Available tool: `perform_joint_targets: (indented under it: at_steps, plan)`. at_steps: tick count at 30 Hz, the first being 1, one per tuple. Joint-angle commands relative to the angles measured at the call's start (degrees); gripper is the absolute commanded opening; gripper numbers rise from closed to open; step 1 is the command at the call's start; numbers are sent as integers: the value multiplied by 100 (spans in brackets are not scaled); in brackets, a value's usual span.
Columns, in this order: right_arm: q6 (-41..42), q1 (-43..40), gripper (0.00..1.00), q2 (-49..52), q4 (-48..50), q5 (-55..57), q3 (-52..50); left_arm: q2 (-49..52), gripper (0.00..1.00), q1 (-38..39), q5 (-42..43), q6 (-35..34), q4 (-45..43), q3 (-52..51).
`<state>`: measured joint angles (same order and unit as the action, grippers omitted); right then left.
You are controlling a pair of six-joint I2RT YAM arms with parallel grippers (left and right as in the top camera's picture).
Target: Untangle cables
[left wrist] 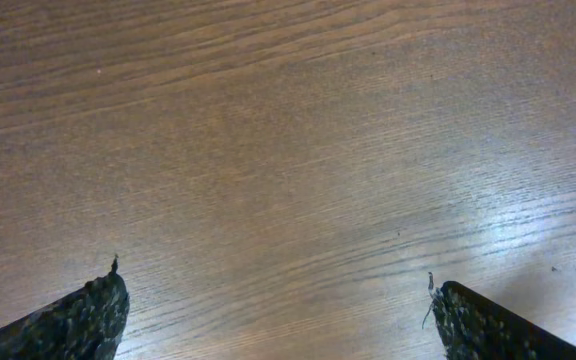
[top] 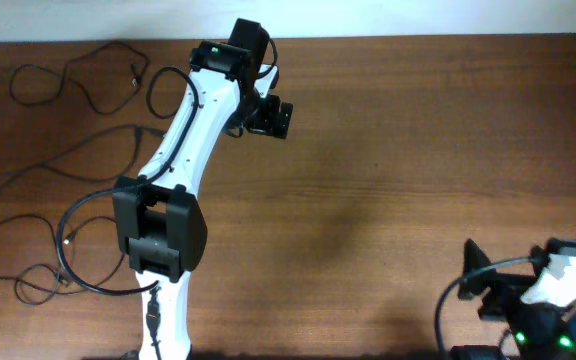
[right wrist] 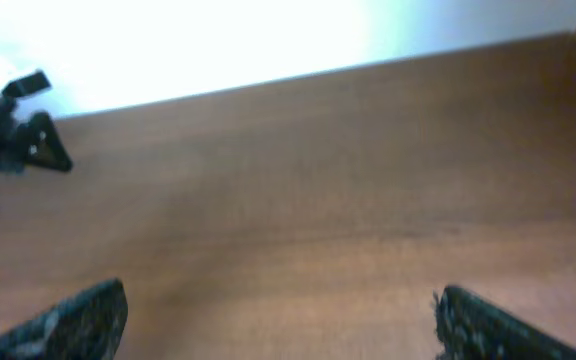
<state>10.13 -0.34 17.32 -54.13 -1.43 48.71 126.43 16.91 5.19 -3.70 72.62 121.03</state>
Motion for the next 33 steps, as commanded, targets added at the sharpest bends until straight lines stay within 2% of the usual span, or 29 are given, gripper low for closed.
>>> perform_joint_targets:
  at_steps: [1, 5, 12, 18, 25, 33]
  plan:
    - [-101, -7, 99, -431, 601, -57, -896, -249, 99, -7, -55, -9, -9, 90]
    - [-678, -4, 99, -962, 1683, -564, -1978, -249, 99, -7, -52, -9, -9, 90]
    - [-695, -4, 98, -1552, 3073, -588, -3156, -249, 99, -2, -52, -9, -9, 90]
    - [-695, -4, 99, -1714, 3976, -586, -3773, -249, 99, -2, -52, -9, -9, 90]
    - [-975, -7, 99, -1711, 4249, -546, -3956, -249, 99, -2, -52, -9, -9, 90]
    - [-992, -7, 99, -1714, 5329, -544, -4725, -249, 99, -7, -52, -9, -9, 90]
